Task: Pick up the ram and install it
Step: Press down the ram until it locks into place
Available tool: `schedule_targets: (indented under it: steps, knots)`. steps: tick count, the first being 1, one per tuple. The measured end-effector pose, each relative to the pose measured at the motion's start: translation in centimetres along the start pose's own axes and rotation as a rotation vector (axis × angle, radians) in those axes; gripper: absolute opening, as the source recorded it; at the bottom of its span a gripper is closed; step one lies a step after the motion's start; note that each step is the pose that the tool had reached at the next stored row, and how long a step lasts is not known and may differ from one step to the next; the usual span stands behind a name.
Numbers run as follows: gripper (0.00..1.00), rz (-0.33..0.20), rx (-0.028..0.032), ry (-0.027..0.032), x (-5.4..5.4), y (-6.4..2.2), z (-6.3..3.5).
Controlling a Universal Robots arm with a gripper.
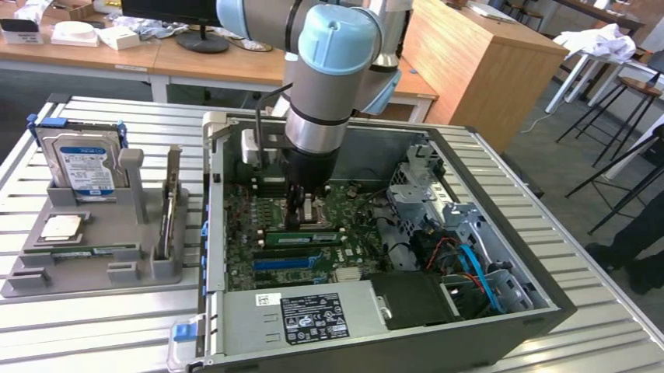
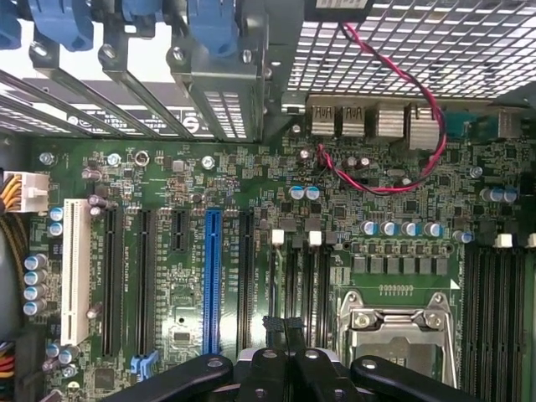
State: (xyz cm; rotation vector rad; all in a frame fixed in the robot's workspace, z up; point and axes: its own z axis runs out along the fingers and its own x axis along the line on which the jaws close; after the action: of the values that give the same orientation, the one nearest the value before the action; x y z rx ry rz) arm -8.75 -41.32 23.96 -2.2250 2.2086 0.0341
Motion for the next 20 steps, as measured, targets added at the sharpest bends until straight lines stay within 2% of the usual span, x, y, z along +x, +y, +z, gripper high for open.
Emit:
schedule_targets:
  steps: [20]
  knots:
    - [0.10, 0.000, 0.0000, 0.0000, 0.02, 0.00, 0.87]
